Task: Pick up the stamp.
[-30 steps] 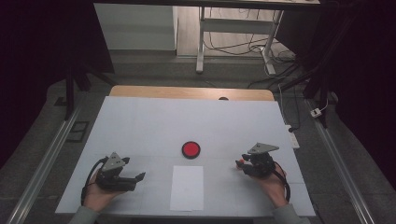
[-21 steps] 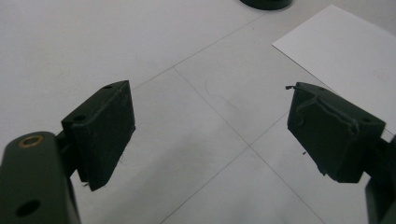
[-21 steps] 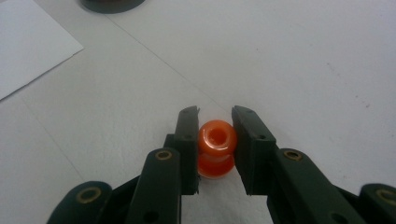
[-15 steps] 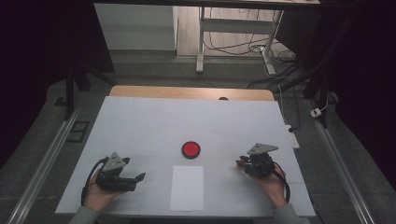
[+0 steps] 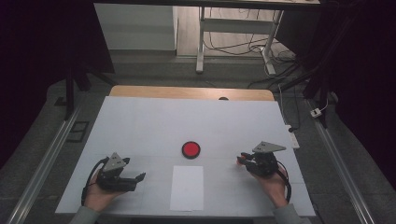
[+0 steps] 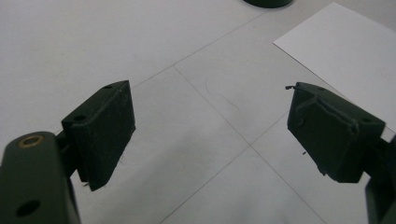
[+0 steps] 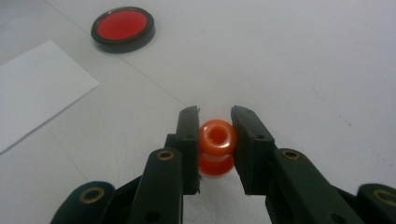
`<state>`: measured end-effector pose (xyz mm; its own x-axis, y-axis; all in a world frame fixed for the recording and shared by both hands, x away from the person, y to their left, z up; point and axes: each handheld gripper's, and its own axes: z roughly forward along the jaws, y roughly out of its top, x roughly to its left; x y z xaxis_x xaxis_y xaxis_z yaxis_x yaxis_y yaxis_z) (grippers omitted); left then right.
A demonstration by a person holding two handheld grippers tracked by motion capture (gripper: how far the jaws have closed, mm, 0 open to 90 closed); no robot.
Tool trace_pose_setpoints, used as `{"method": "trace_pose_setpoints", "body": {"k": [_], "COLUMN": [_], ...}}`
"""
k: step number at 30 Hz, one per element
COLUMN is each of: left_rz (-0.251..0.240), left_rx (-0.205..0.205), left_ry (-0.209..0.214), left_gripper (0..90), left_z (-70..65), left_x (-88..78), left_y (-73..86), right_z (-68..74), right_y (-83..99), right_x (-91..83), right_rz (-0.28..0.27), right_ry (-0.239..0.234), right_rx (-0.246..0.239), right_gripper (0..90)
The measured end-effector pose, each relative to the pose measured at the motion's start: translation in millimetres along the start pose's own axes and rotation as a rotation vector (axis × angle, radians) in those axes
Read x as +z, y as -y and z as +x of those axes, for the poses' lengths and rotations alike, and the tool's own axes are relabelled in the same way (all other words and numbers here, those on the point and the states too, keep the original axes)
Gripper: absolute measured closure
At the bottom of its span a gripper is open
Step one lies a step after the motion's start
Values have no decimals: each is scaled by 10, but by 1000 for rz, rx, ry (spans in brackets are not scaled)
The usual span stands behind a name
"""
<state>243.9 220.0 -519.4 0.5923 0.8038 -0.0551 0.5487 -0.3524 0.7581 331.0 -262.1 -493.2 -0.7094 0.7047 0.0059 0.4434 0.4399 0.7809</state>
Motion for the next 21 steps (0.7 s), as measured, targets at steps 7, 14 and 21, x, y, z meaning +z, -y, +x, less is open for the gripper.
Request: {"method": "trace_pose_setpoints", "body": {"k": [7,14,21], "left_rz": [0,1,2], "left_rx": [2,5,4], "left_ry": [-2,-3,-7], "left_gripper": [154,154,154], "left_z": [-3,-6,-10], "left_x": [5,12,18], "left_y": [2,3,1], "right_z": [10,32,75], "right_y": [-41,-84,-145], "right_x": [-62,-104,-134], "right_rz": [-49,-84,-125], "right_ry": [-14,-22,-63], "right_rx": [20,25,51], "right_gripper": [721,721,721]}}
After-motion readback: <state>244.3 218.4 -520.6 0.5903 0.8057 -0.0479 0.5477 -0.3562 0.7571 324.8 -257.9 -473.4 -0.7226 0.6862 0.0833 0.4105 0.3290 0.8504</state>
